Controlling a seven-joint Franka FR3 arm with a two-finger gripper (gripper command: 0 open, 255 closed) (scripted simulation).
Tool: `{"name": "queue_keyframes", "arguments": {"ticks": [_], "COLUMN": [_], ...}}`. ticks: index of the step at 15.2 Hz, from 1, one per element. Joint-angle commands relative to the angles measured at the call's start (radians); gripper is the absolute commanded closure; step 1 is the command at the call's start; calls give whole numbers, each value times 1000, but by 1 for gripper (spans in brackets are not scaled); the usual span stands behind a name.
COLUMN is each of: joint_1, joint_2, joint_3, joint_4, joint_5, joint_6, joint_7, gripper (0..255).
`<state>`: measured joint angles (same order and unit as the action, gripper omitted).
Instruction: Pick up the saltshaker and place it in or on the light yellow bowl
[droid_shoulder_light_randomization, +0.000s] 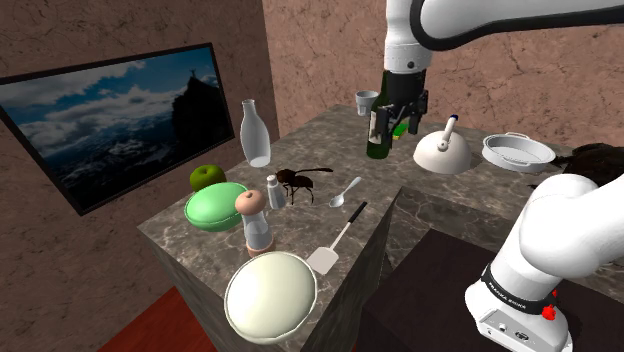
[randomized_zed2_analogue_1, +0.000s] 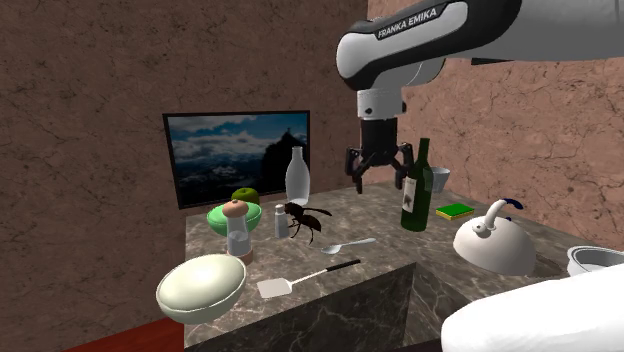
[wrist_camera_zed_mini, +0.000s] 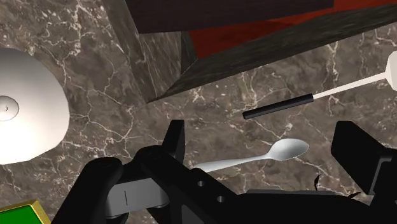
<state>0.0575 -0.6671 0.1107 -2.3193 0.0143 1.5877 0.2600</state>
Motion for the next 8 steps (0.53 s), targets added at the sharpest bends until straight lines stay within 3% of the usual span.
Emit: {"name": "queue_keyframes", "arguments": {"ticks": [1,8], "joint_1": [11,38], "joint_2": [51,236], "joint_3": [38,163], "joint_4": [26,151], "joint_5": [18,44], "joint_6": [31,112], "joint_7": [42,185], "gripper": [0,0]}}
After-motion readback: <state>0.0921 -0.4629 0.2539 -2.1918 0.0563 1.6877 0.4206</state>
